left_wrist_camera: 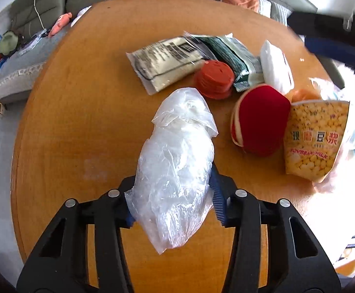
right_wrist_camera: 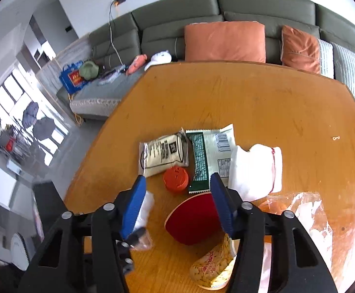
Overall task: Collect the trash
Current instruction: 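Return to the table and grasp the clear plastic bag with the left tool, then grasp the orange lid with the right tool while the left tool holds the clear bag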
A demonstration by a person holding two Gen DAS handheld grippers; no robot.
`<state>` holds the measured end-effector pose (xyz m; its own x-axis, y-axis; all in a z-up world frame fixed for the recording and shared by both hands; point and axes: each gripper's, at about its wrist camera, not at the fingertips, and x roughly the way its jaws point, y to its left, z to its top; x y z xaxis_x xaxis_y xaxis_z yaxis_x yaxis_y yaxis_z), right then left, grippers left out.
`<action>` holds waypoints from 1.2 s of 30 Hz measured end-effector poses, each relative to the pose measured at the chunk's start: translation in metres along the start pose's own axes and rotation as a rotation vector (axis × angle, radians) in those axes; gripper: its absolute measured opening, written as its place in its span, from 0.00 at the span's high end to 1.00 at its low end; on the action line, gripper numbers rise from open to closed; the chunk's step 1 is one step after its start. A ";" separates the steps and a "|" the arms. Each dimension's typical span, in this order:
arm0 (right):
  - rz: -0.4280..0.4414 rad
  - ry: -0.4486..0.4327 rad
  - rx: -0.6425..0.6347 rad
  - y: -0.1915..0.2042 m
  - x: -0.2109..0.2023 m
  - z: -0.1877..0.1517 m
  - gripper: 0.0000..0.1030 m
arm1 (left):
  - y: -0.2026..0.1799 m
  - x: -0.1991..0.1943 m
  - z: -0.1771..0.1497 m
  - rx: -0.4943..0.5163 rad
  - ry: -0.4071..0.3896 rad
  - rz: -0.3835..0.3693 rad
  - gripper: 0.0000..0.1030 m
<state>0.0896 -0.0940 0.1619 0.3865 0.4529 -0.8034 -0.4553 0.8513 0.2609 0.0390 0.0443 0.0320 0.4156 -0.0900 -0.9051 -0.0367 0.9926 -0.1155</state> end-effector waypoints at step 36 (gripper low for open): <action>-0.128 0.148 0.026 0.079 0.079 0.000 0.59 | 0.156 -0.064 -0.020 -0.115 -0.139 -0.069 0.56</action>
<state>0.0846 0.0091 0.1188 0.3173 0.2979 -0.9003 -0.3885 0.9069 0.1631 -0.0115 0.2037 0.0632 0.5419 -0.1375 -0.8291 -0.1041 0.9679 -0.2286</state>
